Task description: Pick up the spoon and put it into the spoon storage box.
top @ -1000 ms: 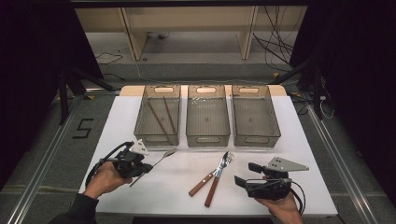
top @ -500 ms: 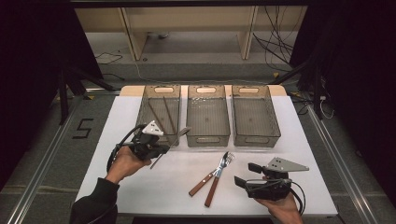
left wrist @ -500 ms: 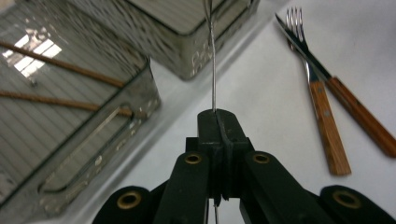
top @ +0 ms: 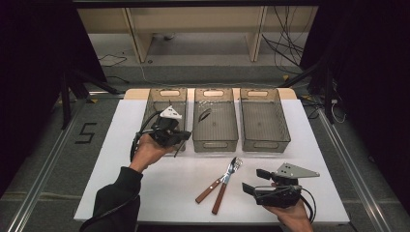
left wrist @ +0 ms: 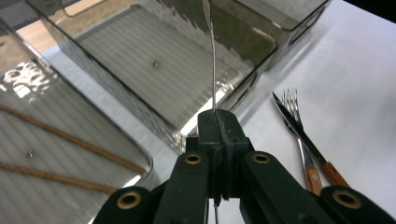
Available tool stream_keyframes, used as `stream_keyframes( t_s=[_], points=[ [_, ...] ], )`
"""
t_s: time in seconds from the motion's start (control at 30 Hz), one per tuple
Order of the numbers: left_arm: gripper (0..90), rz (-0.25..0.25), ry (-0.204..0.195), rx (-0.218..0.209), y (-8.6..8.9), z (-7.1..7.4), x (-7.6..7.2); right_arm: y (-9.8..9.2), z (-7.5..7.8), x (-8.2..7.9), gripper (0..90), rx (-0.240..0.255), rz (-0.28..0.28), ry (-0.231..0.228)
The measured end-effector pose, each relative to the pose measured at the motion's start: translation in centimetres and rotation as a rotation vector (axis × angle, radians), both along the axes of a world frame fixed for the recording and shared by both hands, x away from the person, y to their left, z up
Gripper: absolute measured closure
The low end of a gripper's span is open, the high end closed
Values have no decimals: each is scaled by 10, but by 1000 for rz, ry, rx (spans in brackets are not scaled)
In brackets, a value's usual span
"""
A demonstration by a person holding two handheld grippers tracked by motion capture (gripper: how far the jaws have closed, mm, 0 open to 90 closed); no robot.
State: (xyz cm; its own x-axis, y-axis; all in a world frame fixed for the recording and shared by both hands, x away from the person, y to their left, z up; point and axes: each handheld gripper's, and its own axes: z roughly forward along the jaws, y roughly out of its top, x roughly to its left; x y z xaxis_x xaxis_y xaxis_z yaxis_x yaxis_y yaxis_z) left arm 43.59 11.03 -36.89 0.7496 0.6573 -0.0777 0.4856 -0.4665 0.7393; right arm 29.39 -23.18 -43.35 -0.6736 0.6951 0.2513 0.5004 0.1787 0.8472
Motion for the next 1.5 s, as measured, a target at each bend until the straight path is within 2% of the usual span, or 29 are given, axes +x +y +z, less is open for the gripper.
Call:
stream_keyframes(
  t_s=[0.27,0.57,0.73,1.03,1.5],
  points=[
    [894,29,2,-55,-20,2,22,0,0,0,232,1,2,0],
    [894,53,-14,-81,-37,4,41,0,0,-1,233,3,6,-2],
    [894,84,-24,-95,-43,4,52,0,0,-1,233,4,10,-3],
    [894,108,-17,-92,-50,0,67,0,-1,-1,232,4,14,-1],
    [892,160,8,-60,-54,-20,78,1,-1,-1,233,4,19,3]
  ],
)
